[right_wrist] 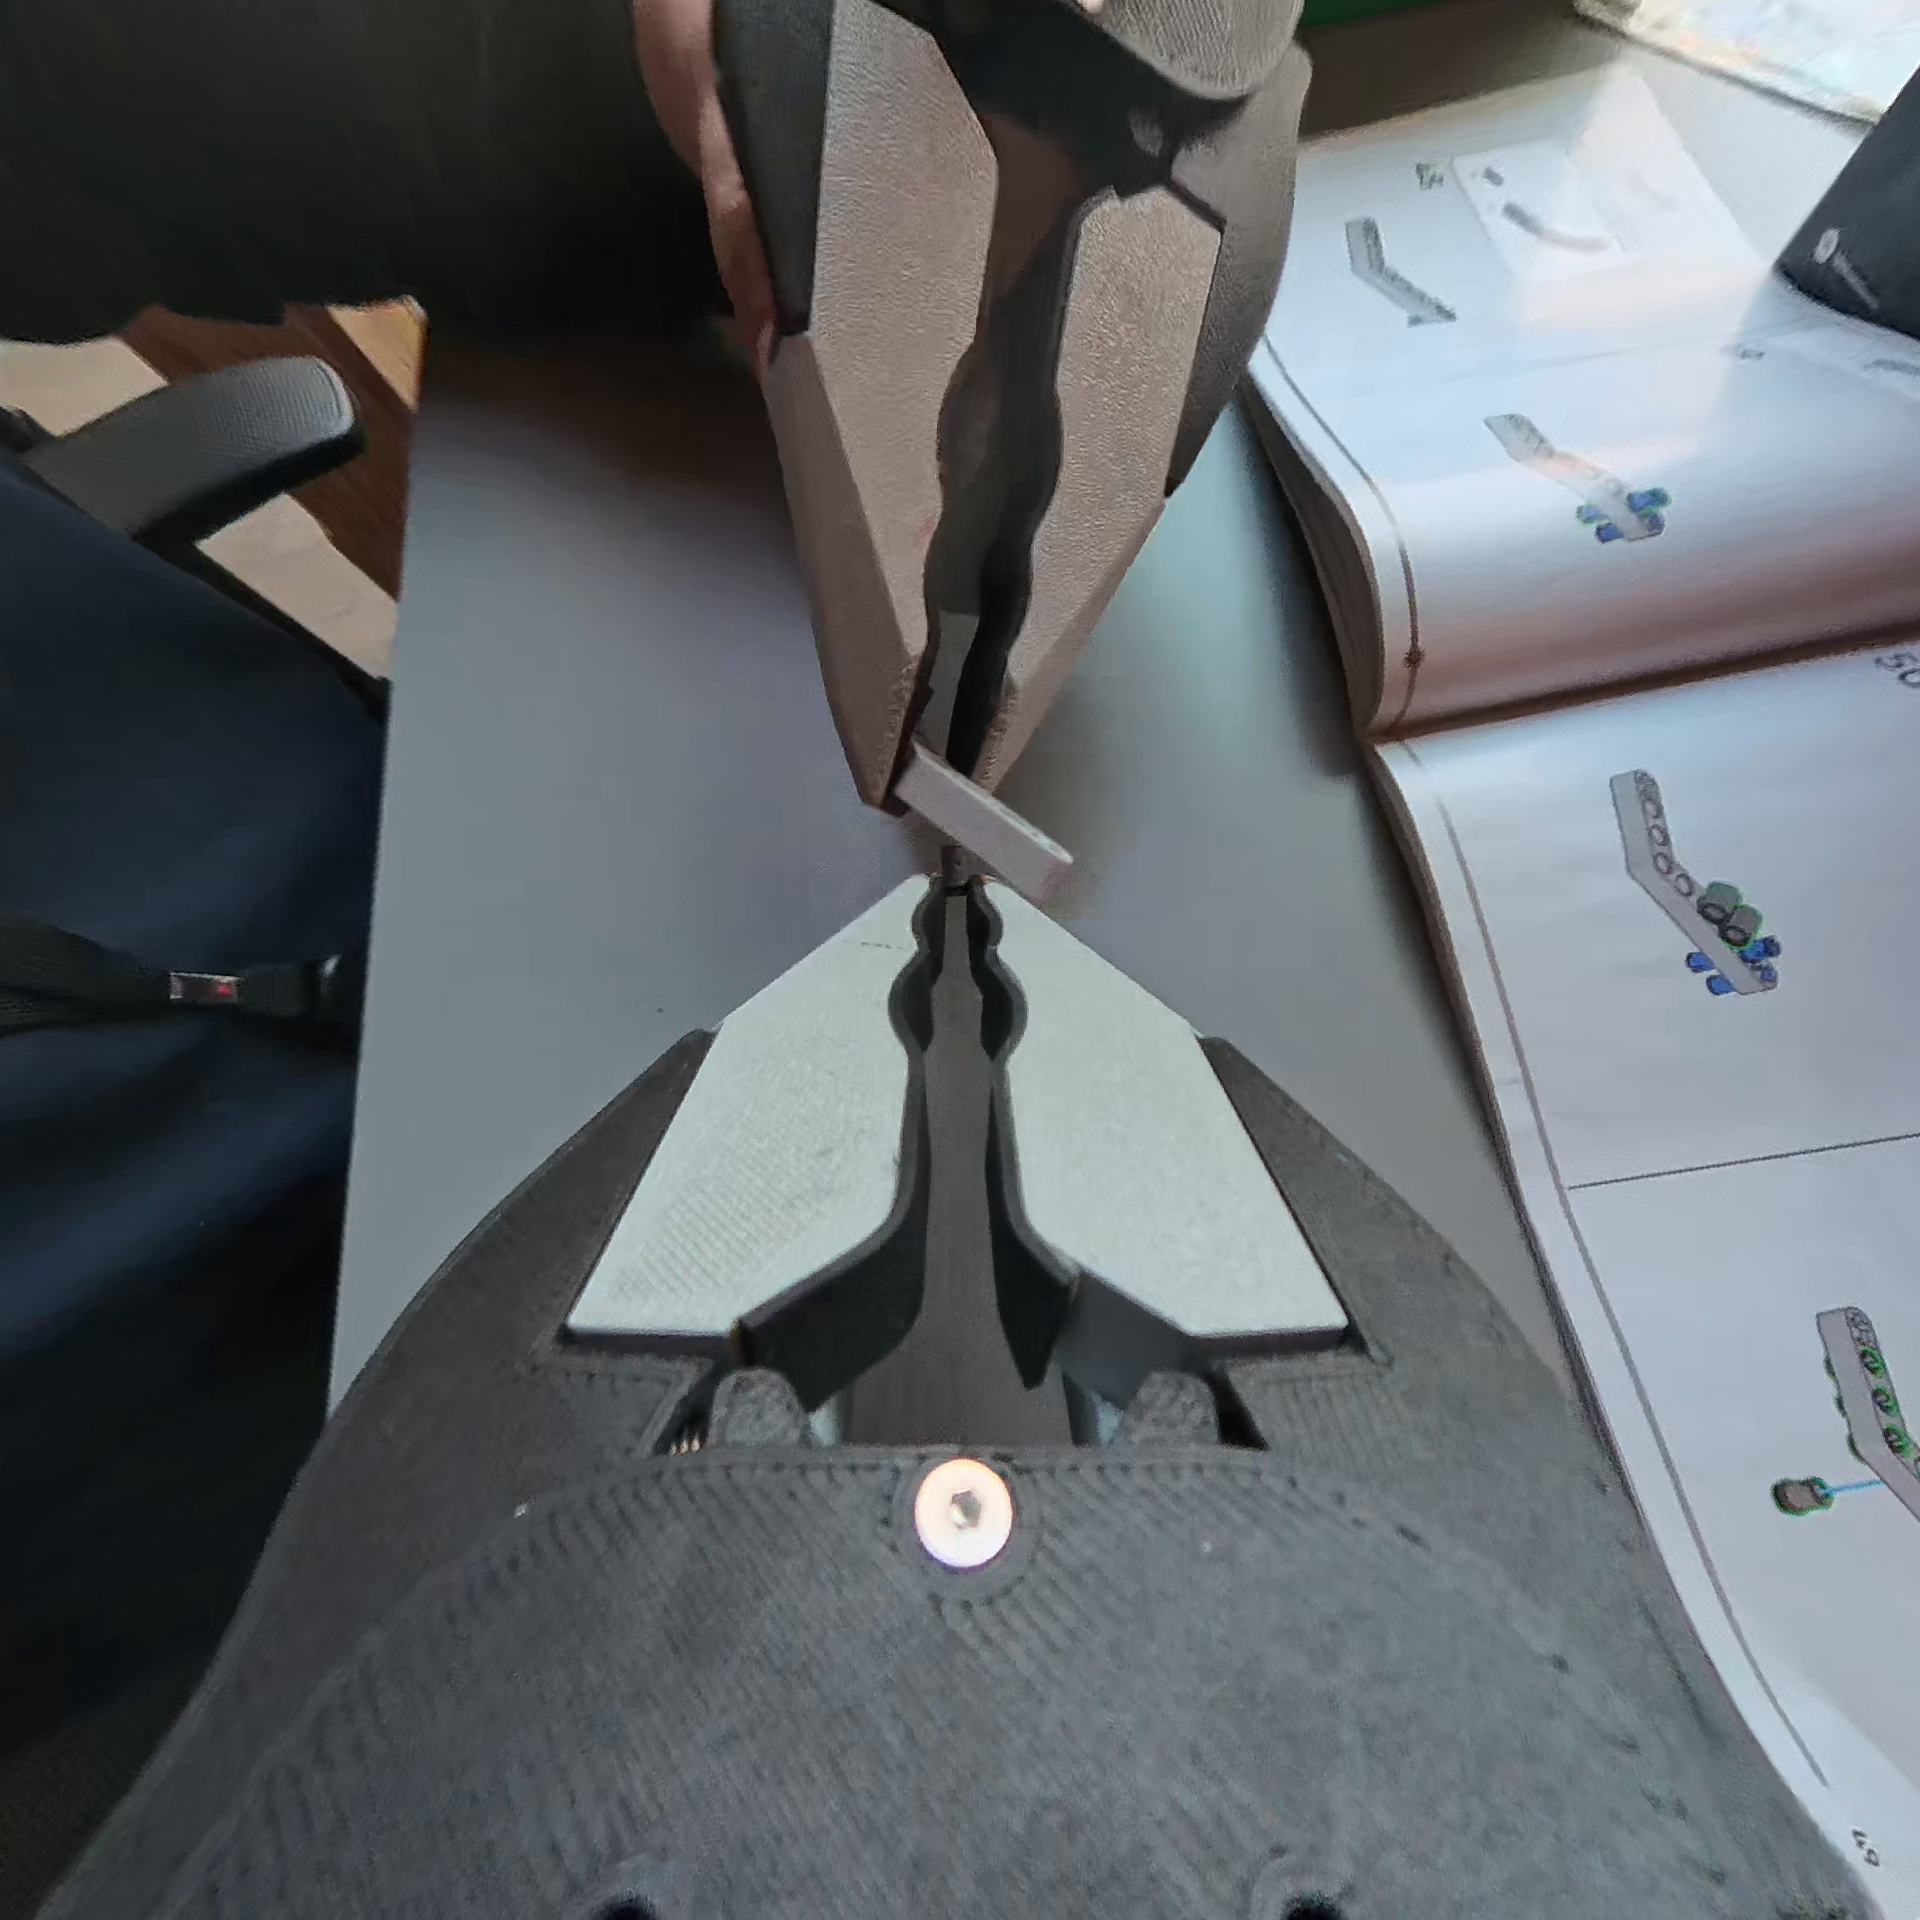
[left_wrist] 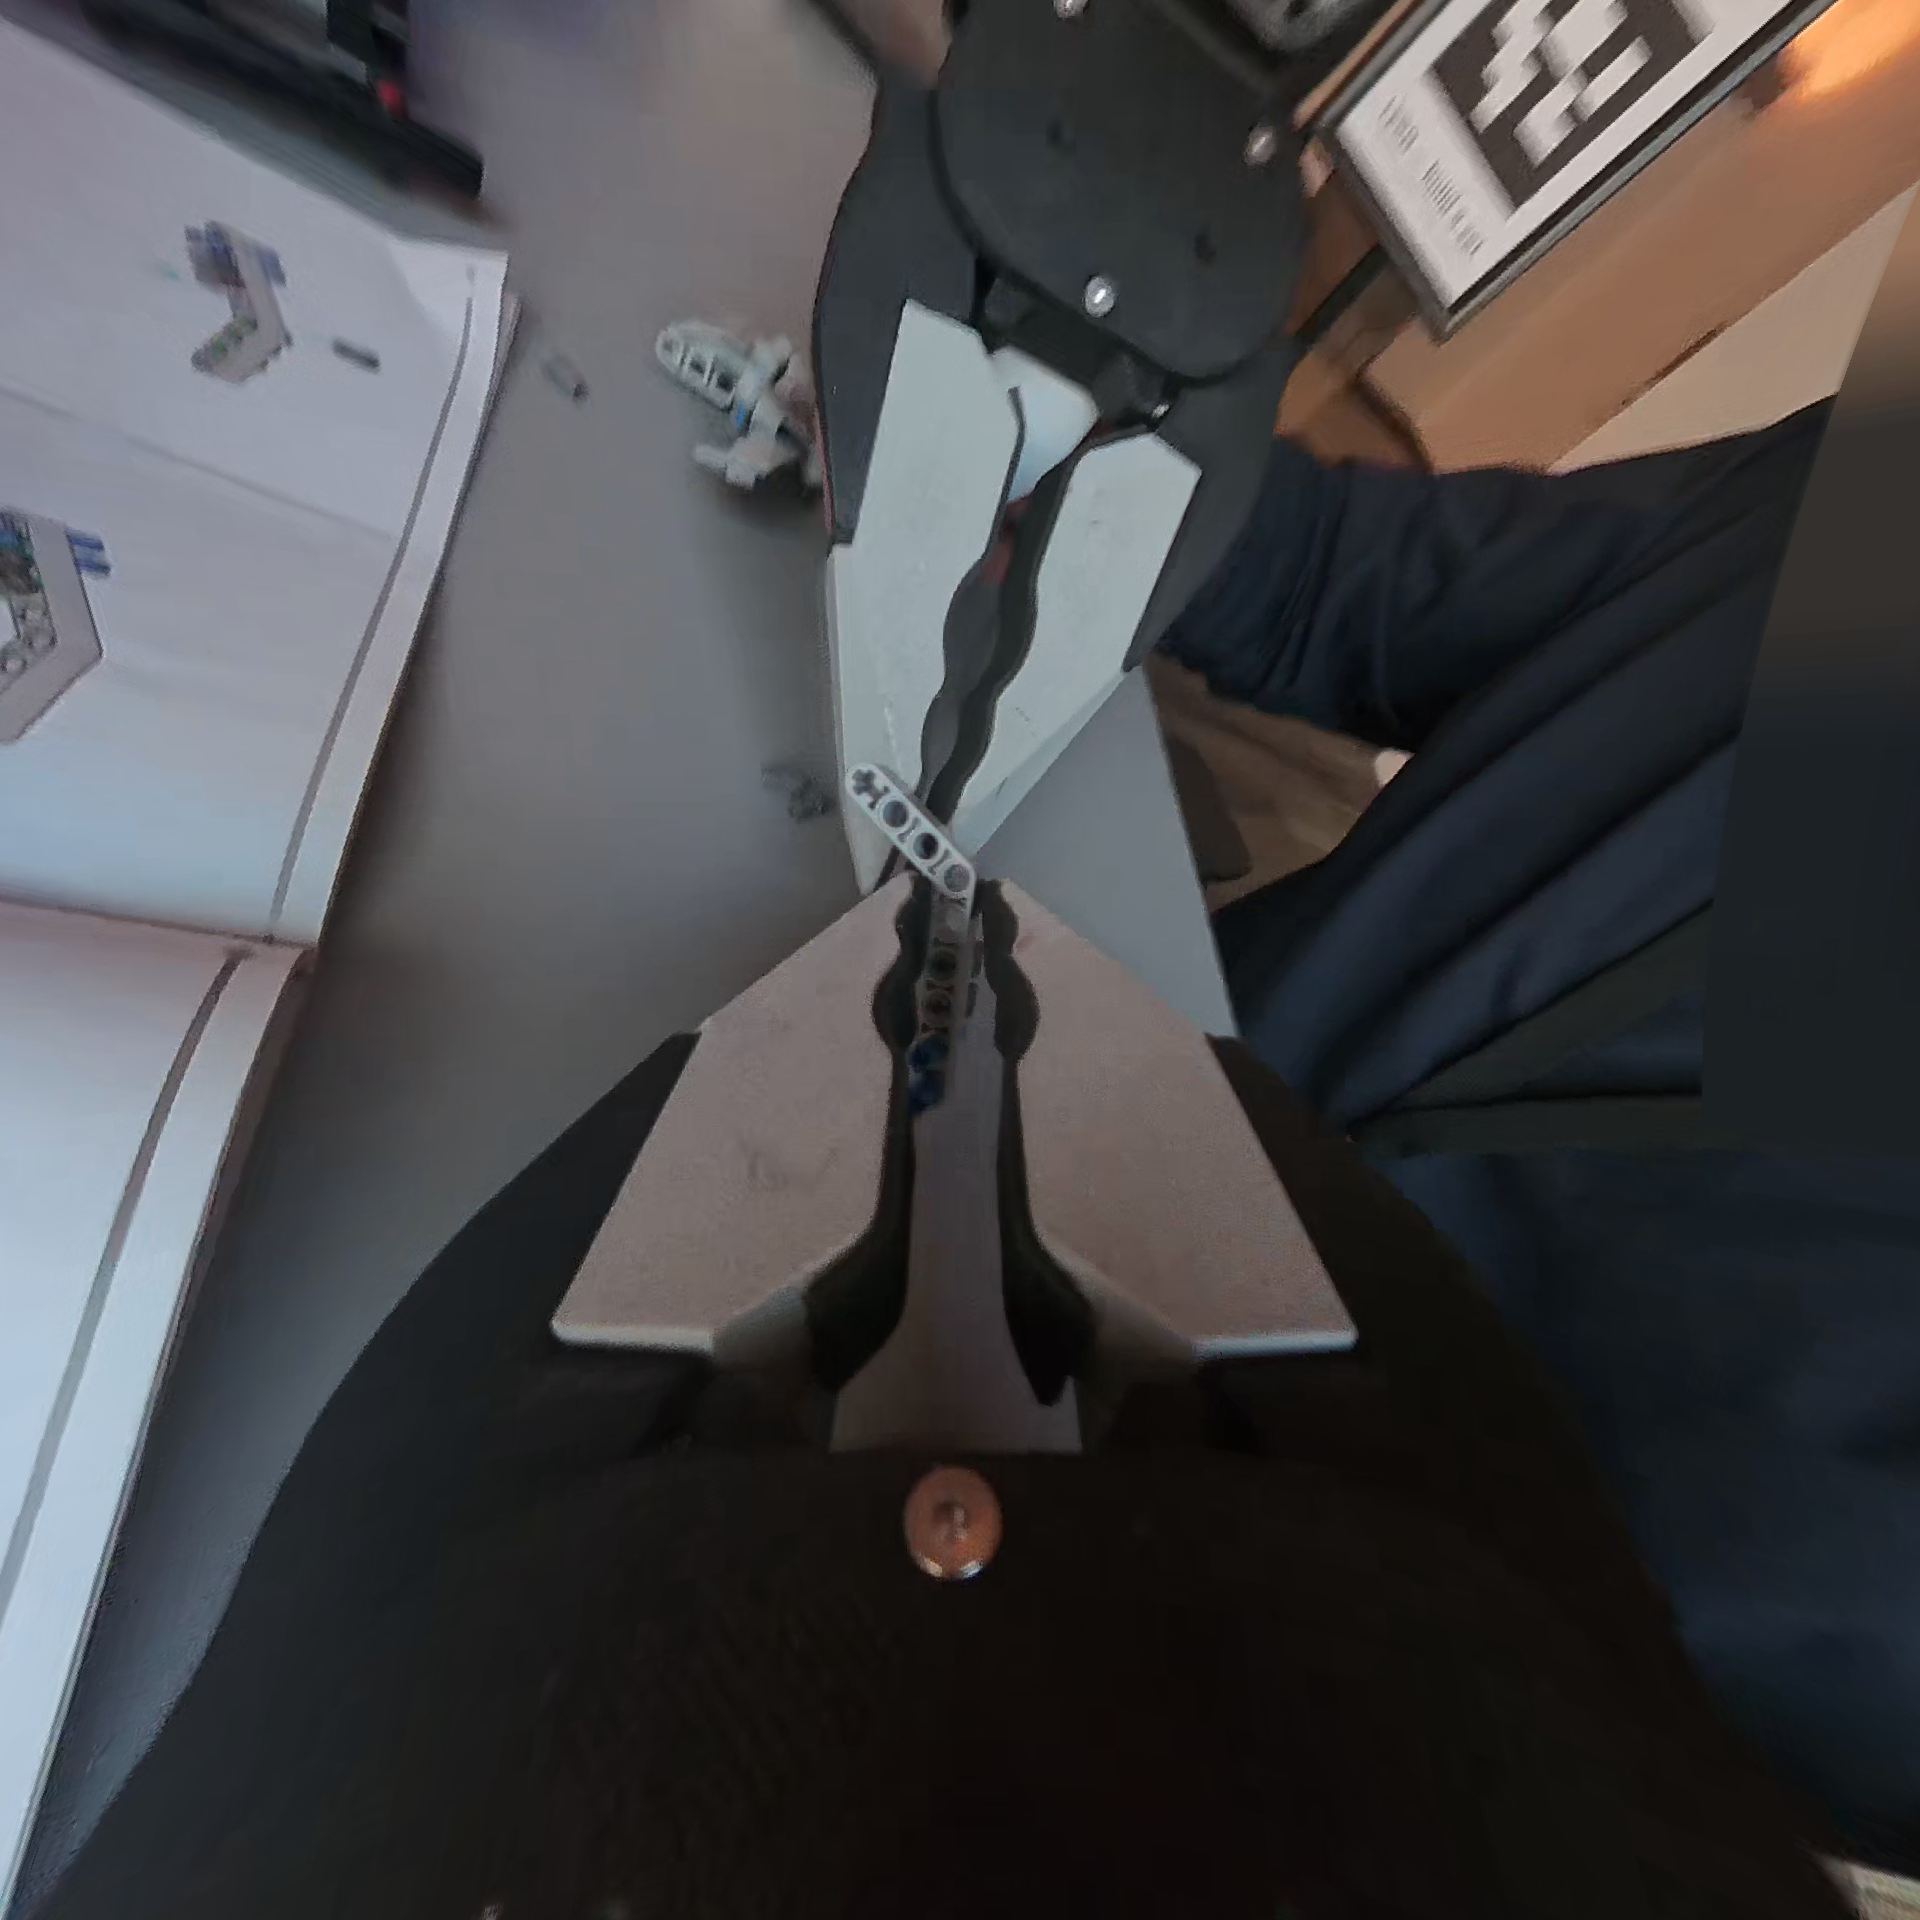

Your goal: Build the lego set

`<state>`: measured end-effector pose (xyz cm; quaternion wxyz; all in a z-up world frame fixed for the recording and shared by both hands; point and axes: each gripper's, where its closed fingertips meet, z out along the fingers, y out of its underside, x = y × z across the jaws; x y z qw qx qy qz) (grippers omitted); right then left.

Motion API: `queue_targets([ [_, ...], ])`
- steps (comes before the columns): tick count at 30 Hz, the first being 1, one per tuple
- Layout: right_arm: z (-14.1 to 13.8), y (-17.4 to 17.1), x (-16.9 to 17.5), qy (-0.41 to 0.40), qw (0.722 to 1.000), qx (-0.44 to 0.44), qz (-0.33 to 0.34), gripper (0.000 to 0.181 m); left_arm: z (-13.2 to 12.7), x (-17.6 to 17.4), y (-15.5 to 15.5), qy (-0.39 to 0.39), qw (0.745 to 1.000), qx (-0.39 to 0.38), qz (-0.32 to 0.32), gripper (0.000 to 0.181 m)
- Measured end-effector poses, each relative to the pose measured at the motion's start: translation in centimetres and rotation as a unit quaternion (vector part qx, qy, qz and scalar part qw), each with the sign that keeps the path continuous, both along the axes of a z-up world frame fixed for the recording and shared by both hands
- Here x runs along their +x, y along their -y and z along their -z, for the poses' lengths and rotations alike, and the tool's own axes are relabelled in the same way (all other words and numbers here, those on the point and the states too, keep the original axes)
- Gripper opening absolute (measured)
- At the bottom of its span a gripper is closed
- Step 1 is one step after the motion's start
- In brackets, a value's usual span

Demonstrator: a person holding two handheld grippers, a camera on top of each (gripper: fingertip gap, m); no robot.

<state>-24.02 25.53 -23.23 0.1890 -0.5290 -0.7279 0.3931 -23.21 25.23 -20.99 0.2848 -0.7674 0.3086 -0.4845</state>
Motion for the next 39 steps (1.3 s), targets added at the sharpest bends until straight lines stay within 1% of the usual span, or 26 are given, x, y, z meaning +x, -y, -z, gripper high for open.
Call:
queue_targets([
  [2,-1.3,0.0,0.1,-0.028,1.000,-0.012,-0.002,0.000,-1.3,-0.2,0.1,0.051,0.999,-0.001,-0.006,0.005],
  [3,-1.9,-0.1,0.1,-0.041,0.999,-0.017,0.002,0.000,-1.2,-0.5,0.1,0.056,0.998,-0.010,-0.011,0.006],
  [5,-2.4,-0.2,0.1,-0.048,0.998,-0.033,0.009,0.001,-0.7,-1.2,0.0,0.057,0.997,-0.035,-0.024,0.006],
  [7,-2.1,-0.5,-0.1,-0.039,0.998,-0.048,0.023,0.001,-1.0,-1.5,-0.4,0.062,0.997,-0.027,-0.040,0.006],
  [10,-1.6,-0.4,-0.4,-0.023,0.997,-0.068,0.034,0.000,-1.2,-0.9,0.0,0.057,0.998,-0.008,-0.028,0.005],
  [13,-2.0,-1.1,-0.9,-0.032,0.994,-0.089,0.057,0.000,-0.8,-0.3,0.4,0.047,0.999,-0.016,-0.013,0.005],
  [16,-3.2,-0.7,-0.8,-0.057,0.989,-0.125,0.045,0.000,-0.9,-0.2,0.5,0.049,0.999,-0.014,-0.011,0.005],
  [19,-3.5,-0.2,-0.7,-0.064,0.989,-0.130,0.031,0.000,-0.6,-0.3,0.6,0.041,0.999,-0.019,-0.009,0.005],
  [22,-4.5,0.1,-1.0,-0.091,0.989,-0.117,0.026,0.000,1.0,-0.8,1.0,-0.013,0.999,-0.029,0.000,0.005],
  [23,-4.5,0.2,-1.1,-0.088,0.989,-0.117,0.026,0.000,1.1,-0.8,1.1,-0.019,0.999,-0.025,0.003,0.005],
  [26,-3.2,-0.3,-1.1,-0.059,0.994,-0.088,0.037,0.000,1.2,-0.5,1.5,-0.033,0.999,-0.006,0.015,0.004],
  [29,-2.7,-0.6,-0.5,-0.053,0.995,-0.071,0.042,0.000,1.4,-0.8,1.3,-0.045,0.999,0.001,0.006,0.004],
  [32,-1.3,-1.6,0.3,-0.021,0.996,-0.060,0.058,0.000,1.5,-1.2,1.3,-0.042,0.999,-0.013,0.003,0.004],
  [34,-0.8,-2.7,0.8,-0.010,0.997,-0.033,0.073,0.000,1.7,-1.4,1.2,-0.048,0.999,-0.019,-0.001,0.004],
  [36,-0.9,-4.1,1.3,-0.014,0.995,-0.004,0.094,0.000,1.8,-1.5,1.2,-0.049,0.999,-0.022,-0.002,0.004],
  [39,-1.2,-5.1,2.2,-0.015,0.994,-0.003,0.105,0.000,1.9,-1.4,1.2,-0.054,0.998,-0.018,-0.002,0.004],
])
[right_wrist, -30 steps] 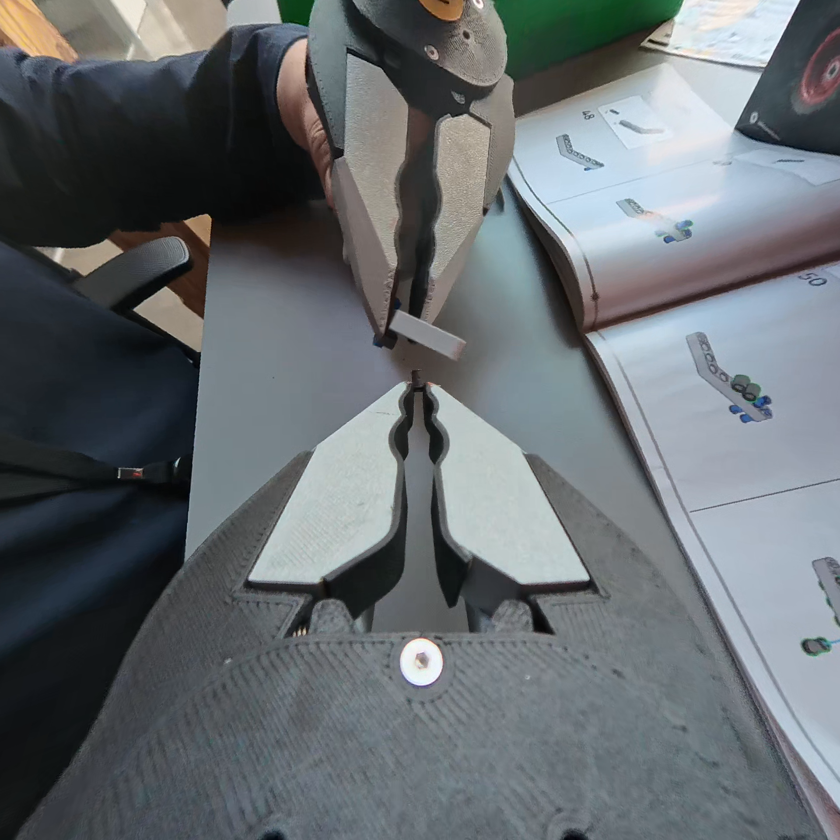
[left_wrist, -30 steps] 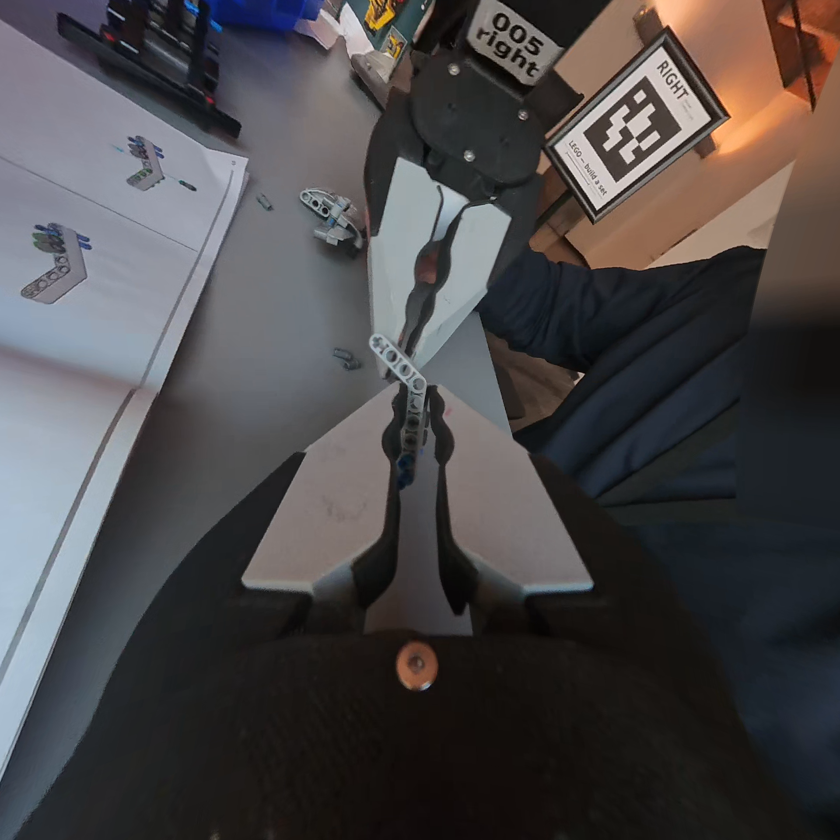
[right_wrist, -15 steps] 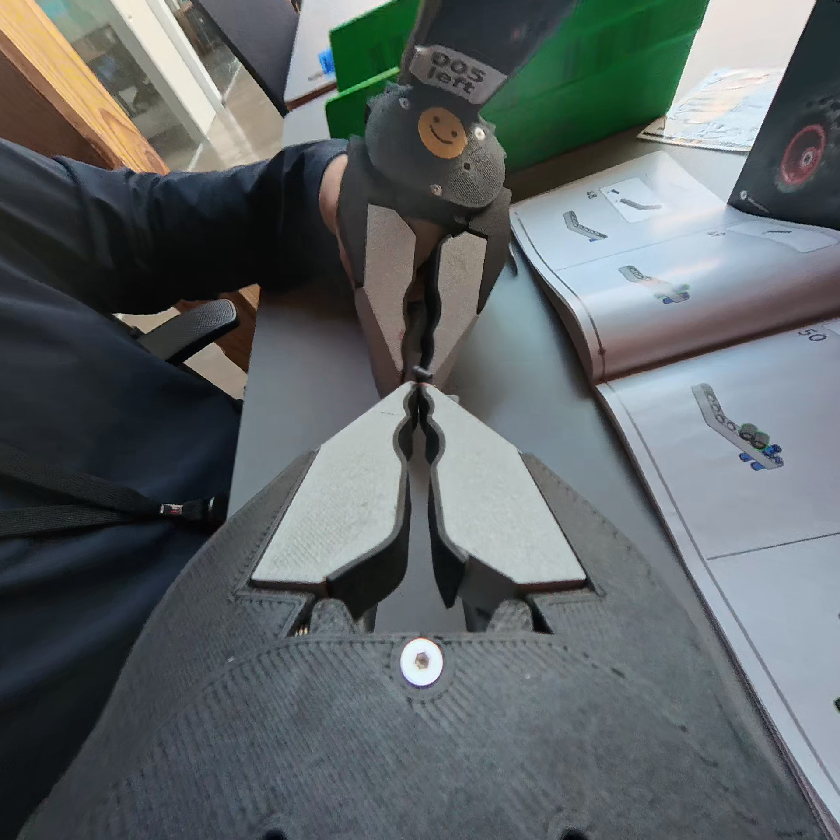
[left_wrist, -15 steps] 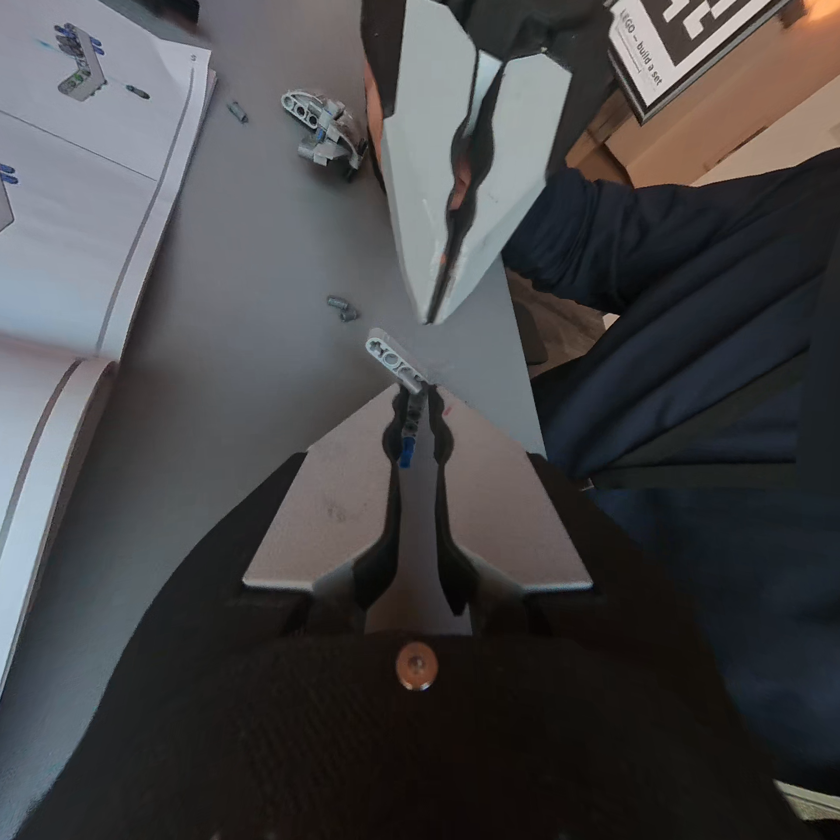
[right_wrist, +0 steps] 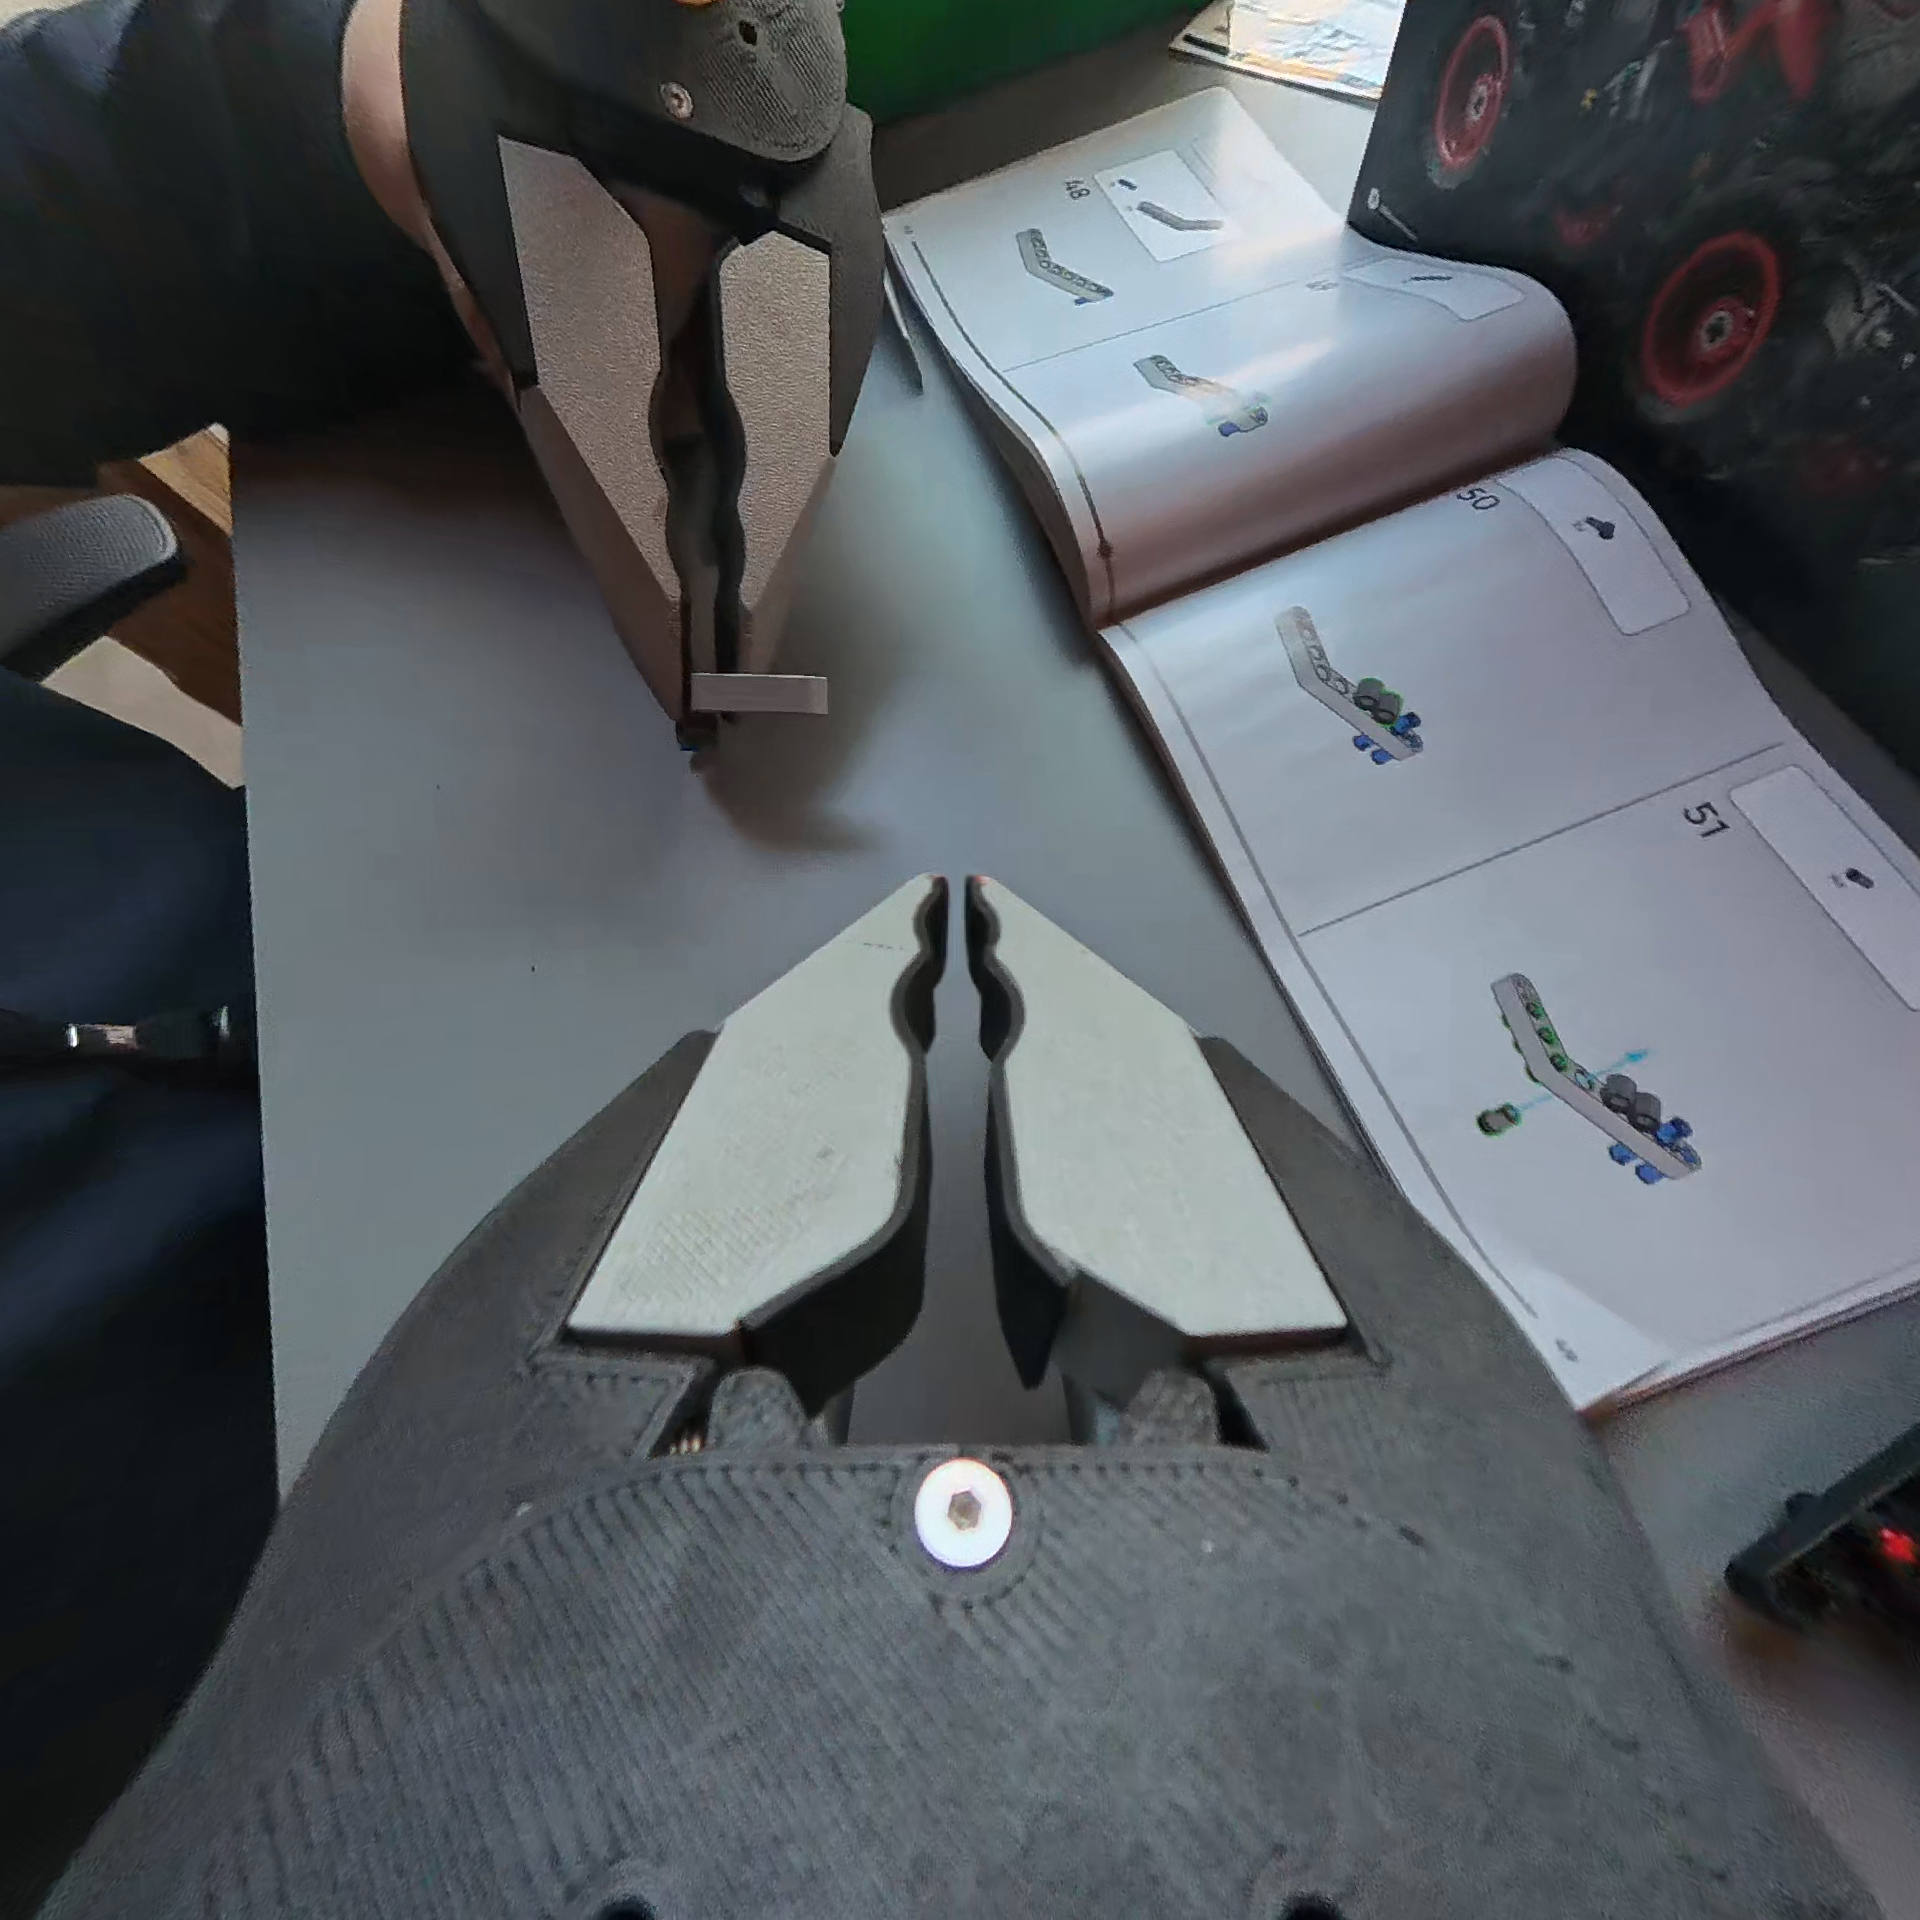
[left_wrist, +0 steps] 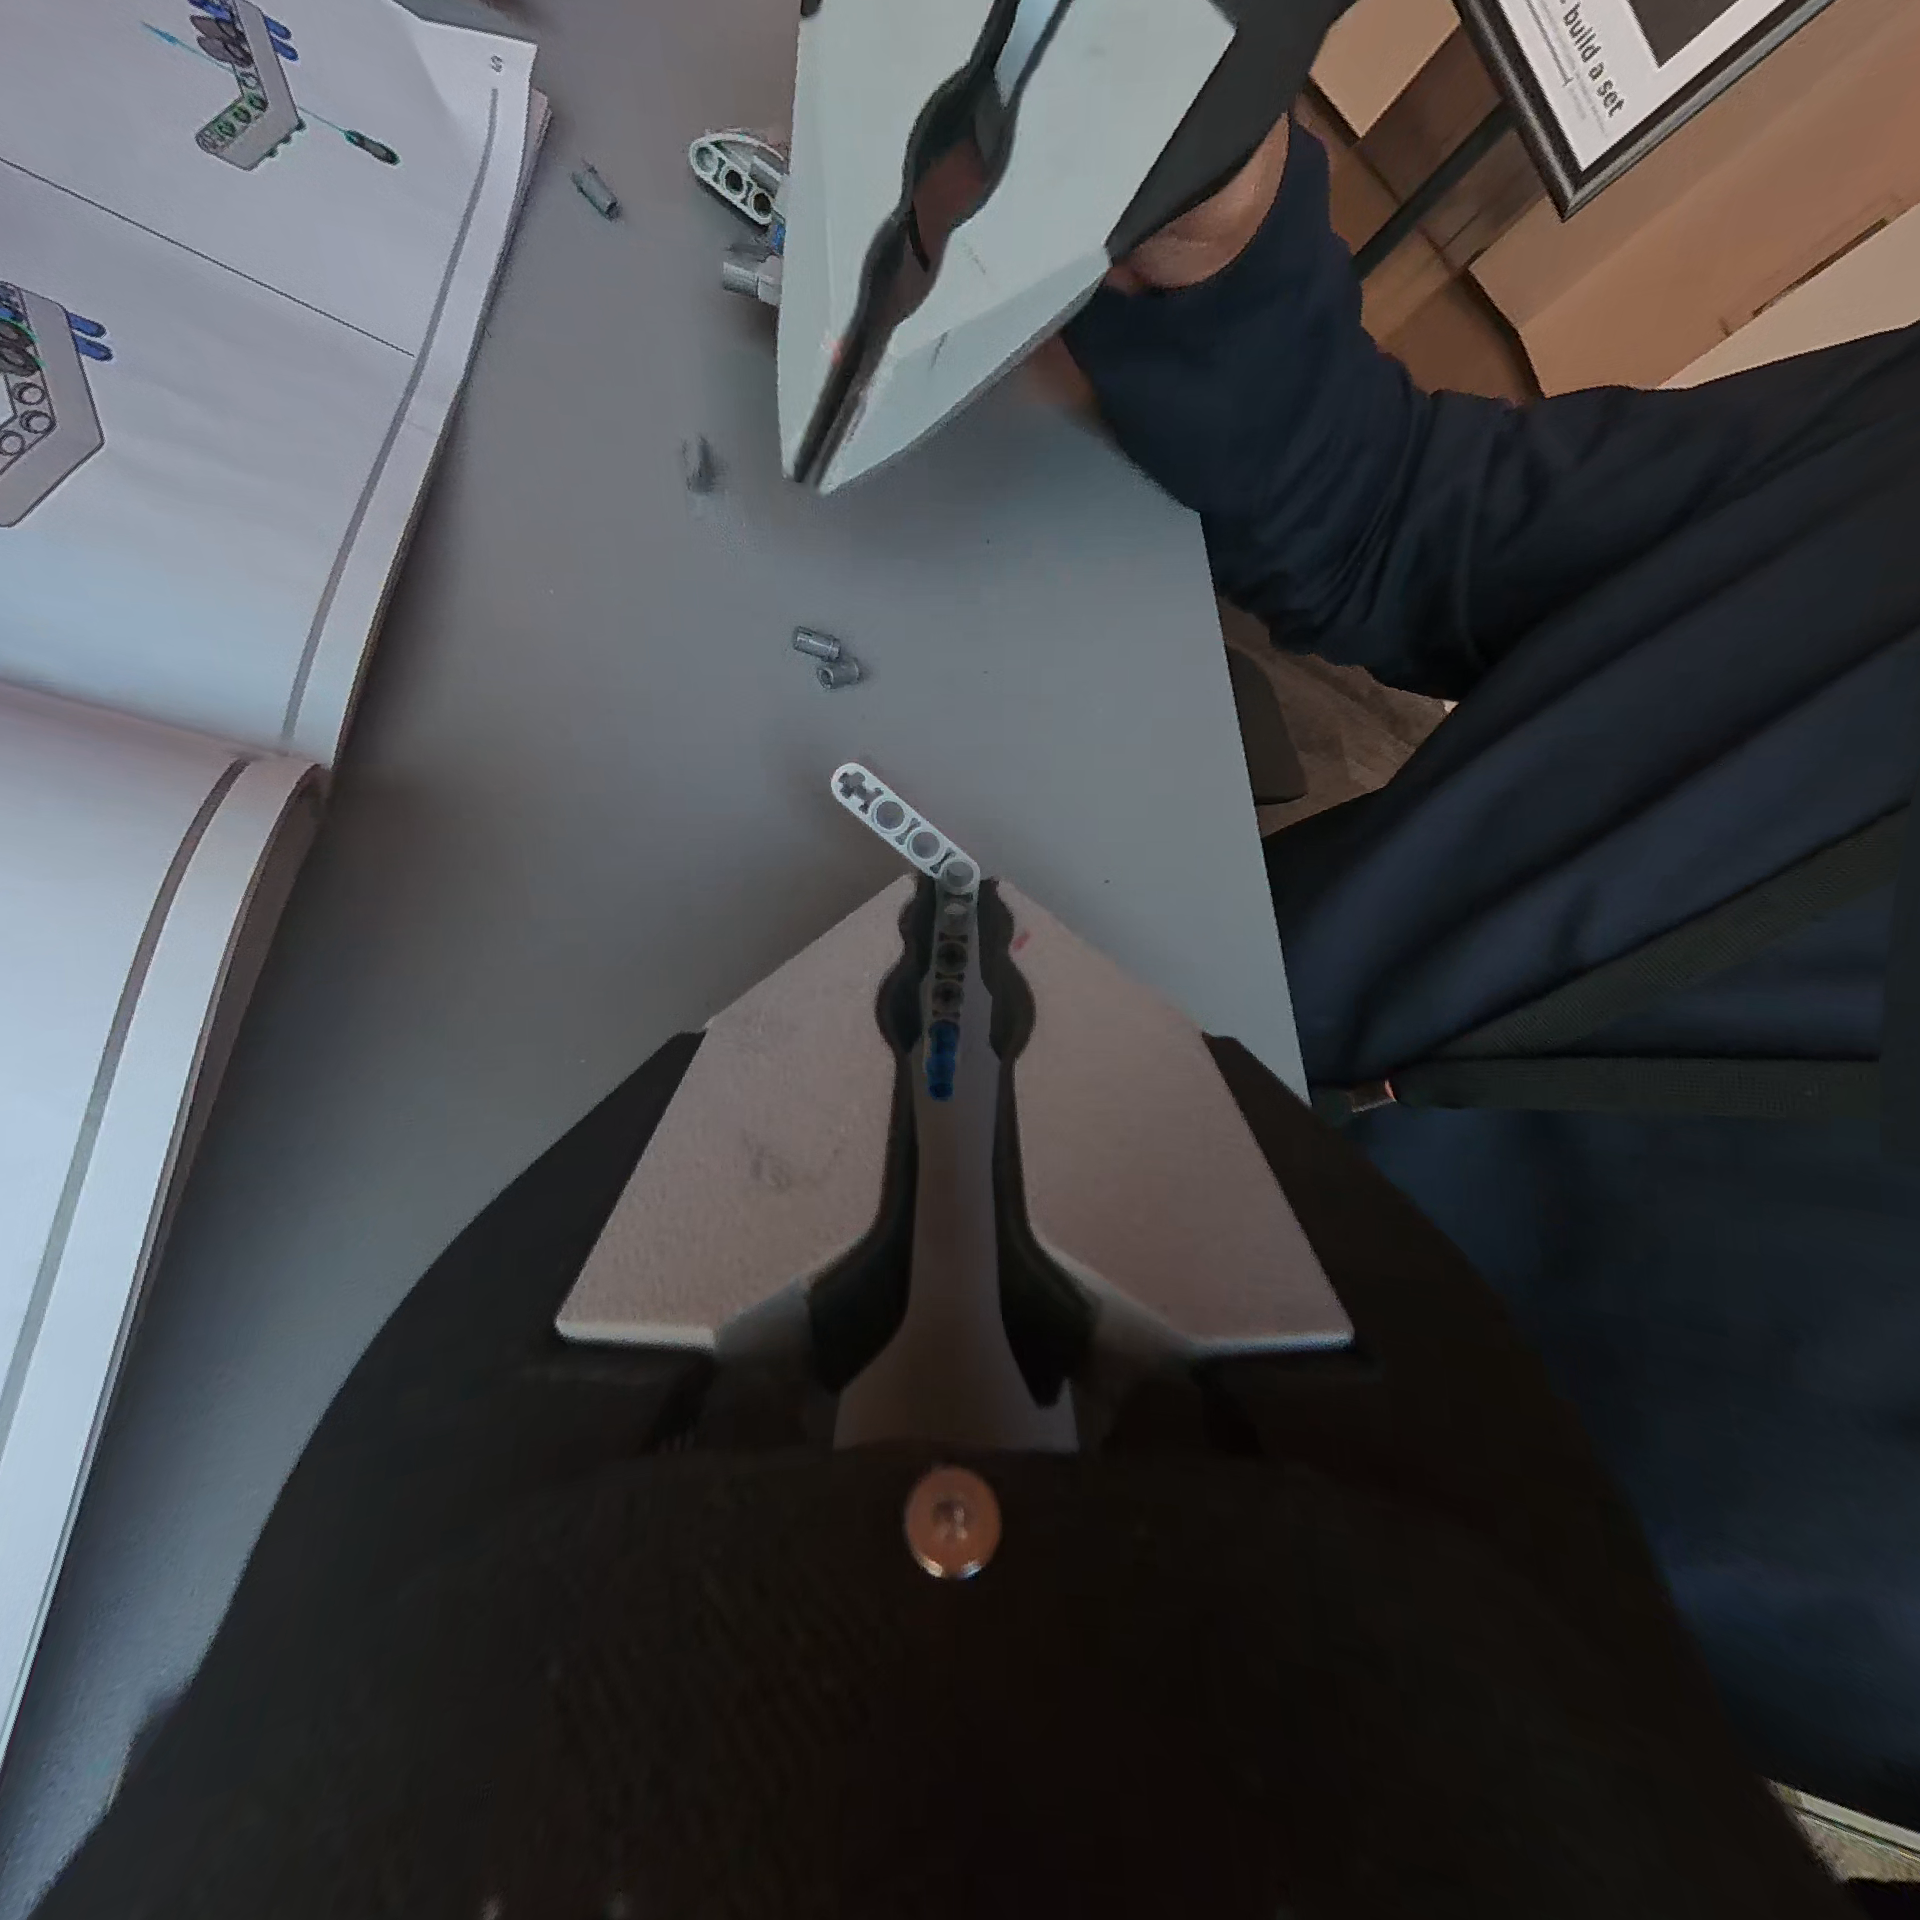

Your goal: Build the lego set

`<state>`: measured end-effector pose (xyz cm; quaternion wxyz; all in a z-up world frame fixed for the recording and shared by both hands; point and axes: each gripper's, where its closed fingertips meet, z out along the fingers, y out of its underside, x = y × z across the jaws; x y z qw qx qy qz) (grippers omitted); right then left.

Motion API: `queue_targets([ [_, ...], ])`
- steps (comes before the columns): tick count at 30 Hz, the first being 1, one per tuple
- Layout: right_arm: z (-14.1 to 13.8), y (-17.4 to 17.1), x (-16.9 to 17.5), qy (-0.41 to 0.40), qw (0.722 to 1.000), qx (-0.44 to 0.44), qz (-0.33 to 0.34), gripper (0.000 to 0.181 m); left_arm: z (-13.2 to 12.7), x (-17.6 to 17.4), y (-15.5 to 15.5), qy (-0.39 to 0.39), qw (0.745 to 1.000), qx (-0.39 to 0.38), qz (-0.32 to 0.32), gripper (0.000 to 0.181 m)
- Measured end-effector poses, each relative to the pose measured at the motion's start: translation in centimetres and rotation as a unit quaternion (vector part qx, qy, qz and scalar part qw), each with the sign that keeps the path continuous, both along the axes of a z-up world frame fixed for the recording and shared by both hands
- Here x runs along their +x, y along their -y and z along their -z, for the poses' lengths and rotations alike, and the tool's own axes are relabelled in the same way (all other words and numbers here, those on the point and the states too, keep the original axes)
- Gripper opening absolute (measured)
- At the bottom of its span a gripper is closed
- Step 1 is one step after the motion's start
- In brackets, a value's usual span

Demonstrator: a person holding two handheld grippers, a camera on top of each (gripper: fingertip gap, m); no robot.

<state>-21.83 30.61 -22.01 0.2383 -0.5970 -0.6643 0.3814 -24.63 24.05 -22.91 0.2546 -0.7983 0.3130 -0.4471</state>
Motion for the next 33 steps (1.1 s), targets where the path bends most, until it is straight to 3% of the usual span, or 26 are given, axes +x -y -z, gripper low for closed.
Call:
queue_targets([
  [4,-0.5,0.3,1.0,-0.001,1.000,0.002,-0.007,0.004,-0.8,0.4,-0.1,0.021,1.000,0.017,-0.002,0.004],
  [7,-0.1,0.2,1.9,0.022,0.999,0.032,0.009,0.004,-3.0,1.1,-0.3,0.087,0.995,0.049,-0.007,0.004],
  [9,-0.2,2.1,1.8,0.019,1.000,0.019,-0.007,0.006,-4.1,1.4,-0.3,0.122,0.990,0.062,-0.011,0.004],
  [13,-0.9,4.3,0.1,-0.018,1.000,0.018,-0.007,0.002,-4.1,1.9,0.1,0.110,0.990,0.083,0.000,0.004],
  [19,-4.4,5.9,-0.9,-0.082,0.979,-0.179,-0.056,0.019,-3.9,2.5,1.1,0.089,0.989,0.116,0.028,0.004],
  [23,-4.7,6.4,-1.6,-0.081,0.960,-0.257,-0.074,0.021,-4.3,2.9,1.5,0.082,0.983,0.158,0.040,0.004],
  [25,-4.9,6.9,-1.8,-0.079,0.953,-0.280,-0.088,0.008,-4.3,3.0,1.6,0.080,0.983,0.158,0.043,0.004],
  [33,-5.2,6.1,-2.7,-0.048,0.956,-0.282,-0.063,0.004,-3.5,1.7,0.5,0.053,0.989,0.138,0.010,0.008],
])
